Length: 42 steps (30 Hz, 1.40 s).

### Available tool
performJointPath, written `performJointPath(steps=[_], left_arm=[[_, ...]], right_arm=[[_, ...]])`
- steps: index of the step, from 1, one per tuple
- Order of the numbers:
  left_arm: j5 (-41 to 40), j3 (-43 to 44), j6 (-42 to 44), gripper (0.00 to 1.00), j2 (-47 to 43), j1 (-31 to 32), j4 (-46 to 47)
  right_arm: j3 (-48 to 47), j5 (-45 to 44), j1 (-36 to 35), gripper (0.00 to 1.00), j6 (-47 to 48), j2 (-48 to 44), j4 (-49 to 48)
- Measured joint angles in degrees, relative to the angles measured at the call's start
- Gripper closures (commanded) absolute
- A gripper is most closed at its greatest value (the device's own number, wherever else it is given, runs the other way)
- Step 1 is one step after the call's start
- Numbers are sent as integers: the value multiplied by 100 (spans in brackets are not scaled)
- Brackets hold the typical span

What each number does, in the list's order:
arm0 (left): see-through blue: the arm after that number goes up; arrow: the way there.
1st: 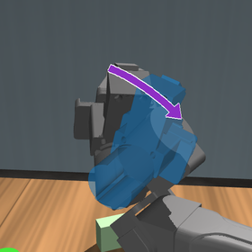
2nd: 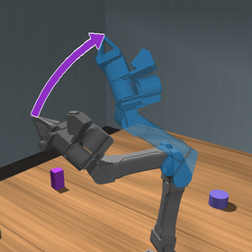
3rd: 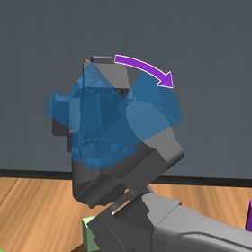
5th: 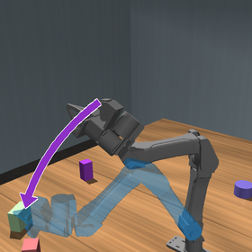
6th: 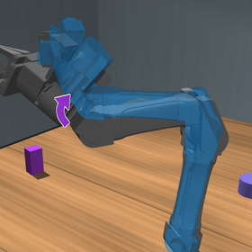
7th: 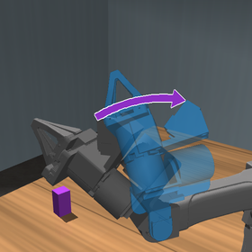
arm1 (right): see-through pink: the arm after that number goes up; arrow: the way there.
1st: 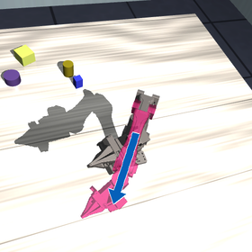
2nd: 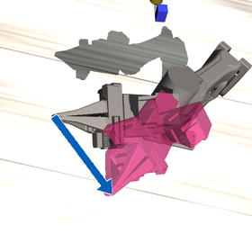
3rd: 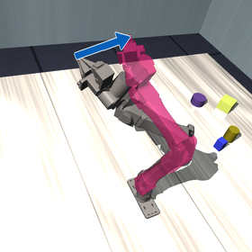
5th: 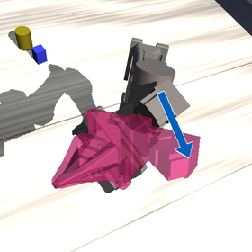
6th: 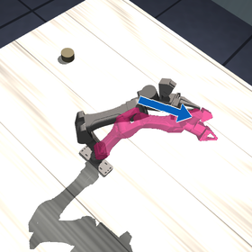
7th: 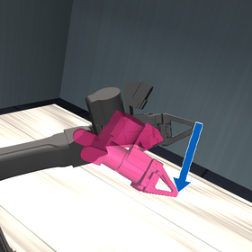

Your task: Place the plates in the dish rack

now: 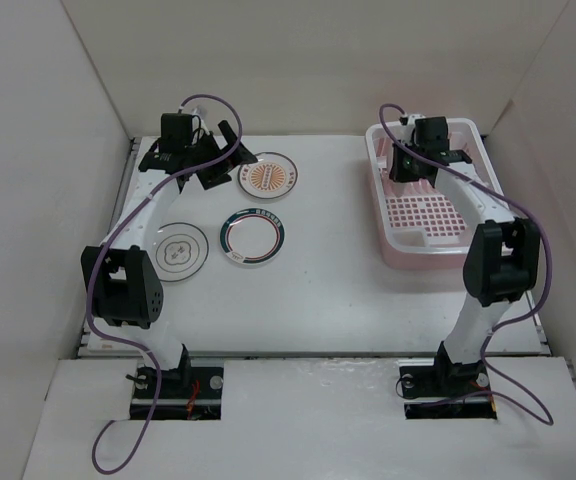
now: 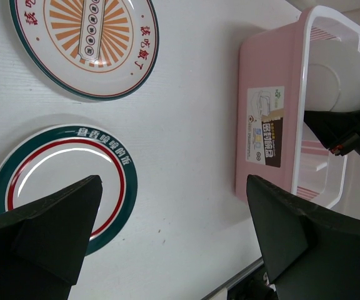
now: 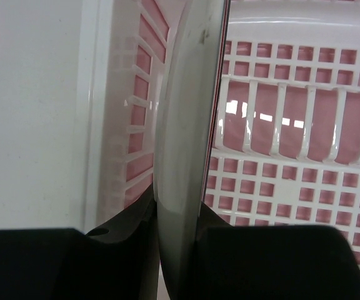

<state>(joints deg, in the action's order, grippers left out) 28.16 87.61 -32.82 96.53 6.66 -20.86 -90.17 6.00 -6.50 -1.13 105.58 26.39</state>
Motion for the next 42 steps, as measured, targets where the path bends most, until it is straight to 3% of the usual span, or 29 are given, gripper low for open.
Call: performJointPath(steps=[8, 15, 19, 26, 32, 42], left_arm=[[-2, 0, 0, 0, 0, 0, 2], [-2, -52, 46, 0, -7, 0, 4], [-4, -79, 55, 0, -7, 0, -2], [-9, -81, 94, 0, -7, 0, 0], [-17, -81, 98, 0, -7, 0, -2], [-17, -81, 105, 0, -7, 0, -2]], right_arm=[[0, -125, -63, 100, -2, 96, 155], [0, -328, -122, 94, -4, 96, 190], [-15, -474, -212, 83, 11, 125, 216], [-66, -625, -260, 74, 44, 216, 240], [-129, -664, -260, 55, 35, 260, 262], [-131, -614, -260, 45, 2, 258, 275]])
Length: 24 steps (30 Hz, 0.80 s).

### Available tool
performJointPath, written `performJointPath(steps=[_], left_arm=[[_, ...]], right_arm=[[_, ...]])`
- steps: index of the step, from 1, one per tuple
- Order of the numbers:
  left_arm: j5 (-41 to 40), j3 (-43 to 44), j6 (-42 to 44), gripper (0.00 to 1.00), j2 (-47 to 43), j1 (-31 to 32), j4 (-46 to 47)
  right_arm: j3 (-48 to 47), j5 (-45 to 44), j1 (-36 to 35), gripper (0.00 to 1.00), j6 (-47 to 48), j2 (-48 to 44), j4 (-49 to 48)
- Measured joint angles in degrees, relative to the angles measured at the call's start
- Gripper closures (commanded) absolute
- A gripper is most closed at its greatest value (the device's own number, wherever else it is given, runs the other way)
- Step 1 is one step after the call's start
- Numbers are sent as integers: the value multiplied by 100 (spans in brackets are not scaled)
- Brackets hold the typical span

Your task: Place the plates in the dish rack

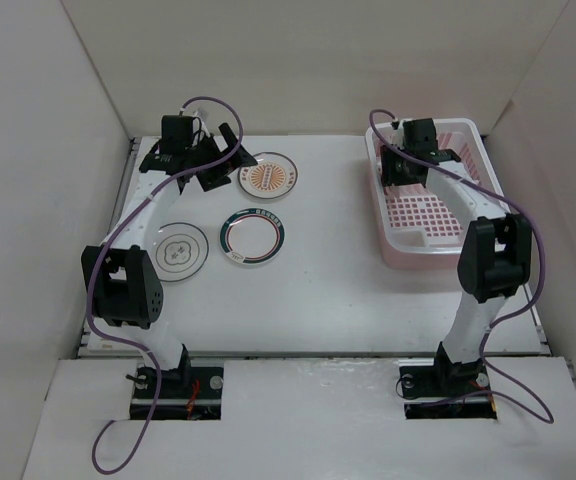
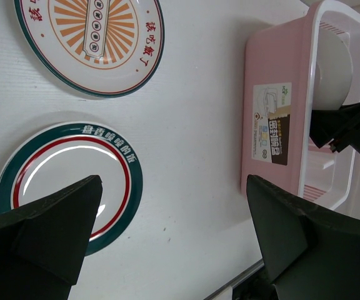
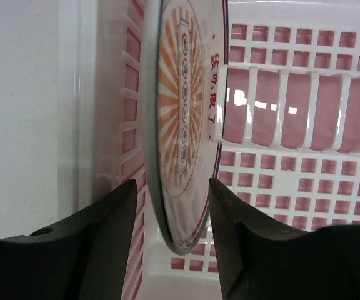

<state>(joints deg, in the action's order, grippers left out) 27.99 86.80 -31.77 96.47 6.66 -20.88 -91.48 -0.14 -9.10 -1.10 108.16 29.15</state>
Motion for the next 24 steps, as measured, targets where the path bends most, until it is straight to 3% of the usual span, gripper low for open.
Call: performJointPath(steps=[11, 16, 17, 18, 24], left_arm=[[-7, 0, 2, 0, 0, 0, 4], [-240, 0, 0, 0, 24, -13, 48], [-278, 4, 0, 0, 50, -33, 68], [-299, 28, 0, 0, 94, -70, 85], [-291, 518, 31, 0, 852, -474, 461]], right_arm=[[-146, 66, 0, 38, -74, -136, 101], [-332, -129, 0, 26, -146, -511, 262], [-369, -216, 0, 9, -157, -638, 286], [-398, -306, 0, 1, -208, -761, 306], [-459, -649, 0, 0, -417, -1805, 345]])
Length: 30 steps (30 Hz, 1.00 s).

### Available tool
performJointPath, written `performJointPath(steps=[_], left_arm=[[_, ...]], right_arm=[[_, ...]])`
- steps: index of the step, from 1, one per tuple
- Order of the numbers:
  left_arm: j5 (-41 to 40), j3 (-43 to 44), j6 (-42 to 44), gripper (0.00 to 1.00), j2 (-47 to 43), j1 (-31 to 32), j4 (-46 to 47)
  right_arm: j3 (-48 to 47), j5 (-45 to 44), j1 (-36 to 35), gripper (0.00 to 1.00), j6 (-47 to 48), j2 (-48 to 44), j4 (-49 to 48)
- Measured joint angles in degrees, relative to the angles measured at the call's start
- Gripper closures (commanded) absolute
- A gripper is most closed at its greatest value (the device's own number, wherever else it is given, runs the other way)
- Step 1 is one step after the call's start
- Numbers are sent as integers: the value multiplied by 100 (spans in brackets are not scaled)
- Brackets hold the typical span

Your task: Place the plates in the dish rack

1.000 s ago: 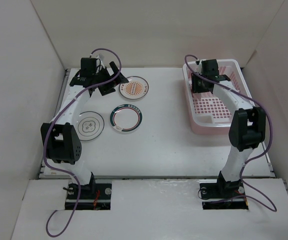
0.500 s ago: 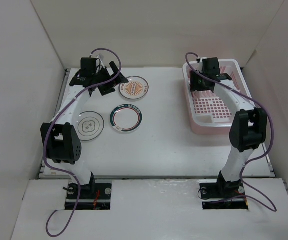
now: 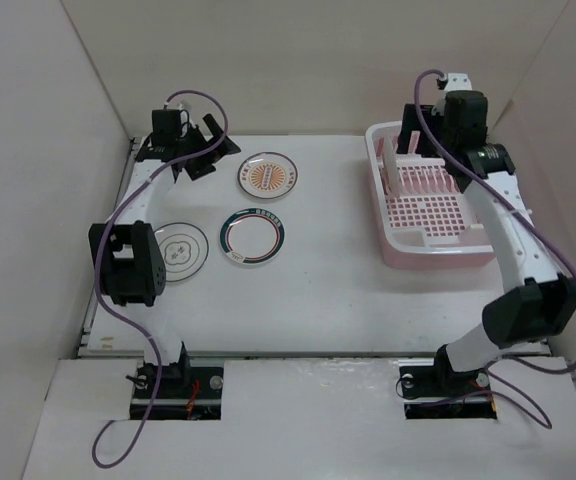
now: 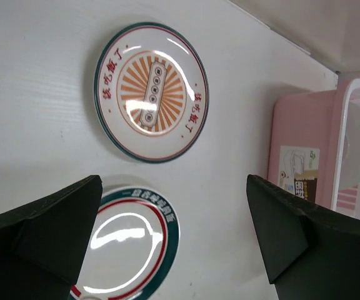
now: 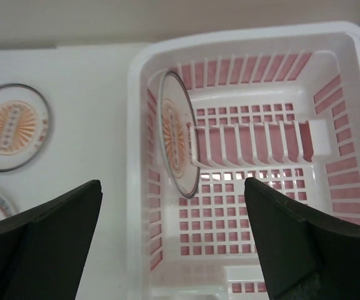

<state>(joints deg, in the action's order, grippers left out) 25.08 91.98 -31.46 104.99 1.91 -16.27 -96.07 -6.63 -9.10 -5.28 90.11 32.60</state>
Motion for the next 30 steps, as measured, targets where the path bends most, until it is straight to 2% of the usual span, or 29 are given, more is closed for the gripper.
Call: performJointPath(steps=[4, 9, 15, 18, 21, 26, 27, 30], left_arm=[[426, 280, 24, 0, 691, -291, 518], [1156, 522, -149, 1, 1751, -575, 1220], [1552, 772, -337, 4, 2785, -538, 1473], [1690, 951, -446, 9, 2909, -448, 1611], [1694, 973, -518, 20, 2914, -339, 1753], [1690, 973, -651, 25, 3014, -188, 1910], [1676, 973, -664, 31, 3051, -164, 1934], [1663, 973, -772, 33, 3165, -125, 2002]], right_arm=[[345, 549, -76, 0, -286, -859, -109], [695, 1069, -625, 2, -422, -1676, -103], [686, 1652, -743, 2, -396, -2299, -90], [560, 1720, -743, 3, -315, -2452, 9], [385, 1720, -743, 3, -216, -2461, 61], [363, 1729, -743, 3, -157, -2455, 201], [363, 1746, -743, 3, -155, -2455, 212], [306, 1768, -743, 3, -142, -2441, 299]])
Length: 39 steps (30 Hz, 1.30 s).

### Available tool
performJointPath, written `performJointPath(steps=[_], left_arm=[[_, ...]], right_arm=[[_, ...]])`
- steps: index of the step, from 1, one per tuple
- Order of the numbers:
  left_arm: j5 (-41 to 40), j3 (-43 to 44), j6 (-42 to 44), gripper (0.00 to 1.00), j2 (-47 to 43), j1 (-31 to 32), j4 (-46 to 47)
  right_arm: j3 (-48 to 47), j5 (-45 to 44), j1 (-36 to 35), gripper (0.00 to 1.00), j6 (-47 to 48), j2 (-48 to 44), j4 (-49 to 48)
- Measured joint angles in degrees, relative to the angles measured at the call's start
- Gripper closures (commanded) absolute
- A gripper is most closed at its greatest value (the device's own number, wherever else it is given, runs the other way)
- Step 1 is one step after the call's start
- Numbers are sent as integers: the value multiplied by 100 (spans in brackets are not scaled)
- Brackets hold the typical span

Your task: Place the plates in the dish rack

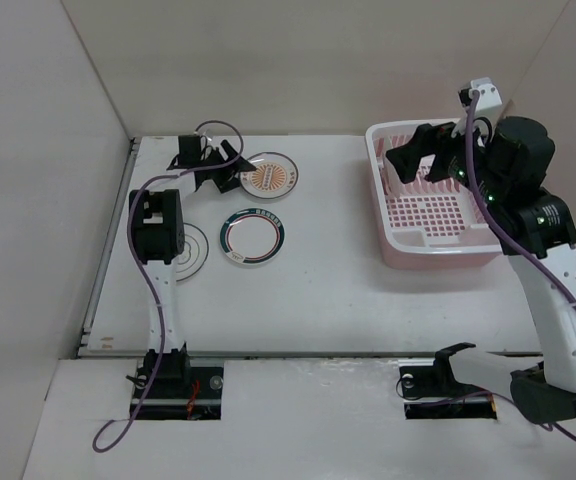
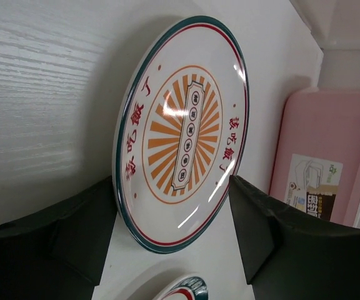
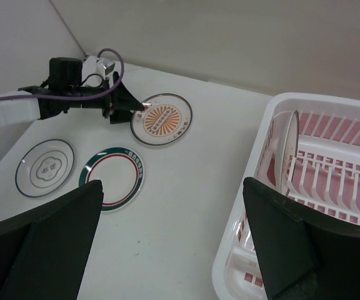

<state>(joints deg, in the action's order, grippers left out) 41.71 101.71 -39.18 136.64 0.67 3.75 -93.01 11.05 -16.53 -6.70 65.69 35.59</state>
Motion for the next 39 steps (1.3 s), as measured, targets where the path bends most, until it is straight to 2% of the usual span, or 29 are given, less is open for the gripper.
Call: performJointPath(steps=[4, 6, 8, 9, 10, 22, 30, 33, 39], left_arm=[[-175, 7, -79, 48, 13, 11, -2], [-295, 4, -125, 69, 13, 11, -24], [-439, -2, -170, 82, 26, 11, -74], [-505, -9, -188, 97, 42, 11, -85], [-546, -15, -221, 100, 55, 11, -105], [-772, -96, -286, 100, -35, 24, -103], [-769, -72, -382, 100, -540, 24, -214], [-737, 81, -407, 100, -793, 24, -391], [-793, 723, -417, 100, -1338, 24, -1121]], right_arm=[[-201, 11, -4, 3, 7, 13, 55], [-308, 15, -20, 3, 9, 13, 50], [-378, 15, -63, 3, 22, 15, 48], [-404, 15, -85, 3, 26, 24, 50], [-417, 15, -96, 3, 28, 35, 46], [-42, -28, -157, 4, 31, 310, 46], [219, -472, -212, 3, 142, 444, 59], [332, -940, -492, 1, 326, 474, 48], [376, -2011, -1537, 1, 772, 903, 151]])
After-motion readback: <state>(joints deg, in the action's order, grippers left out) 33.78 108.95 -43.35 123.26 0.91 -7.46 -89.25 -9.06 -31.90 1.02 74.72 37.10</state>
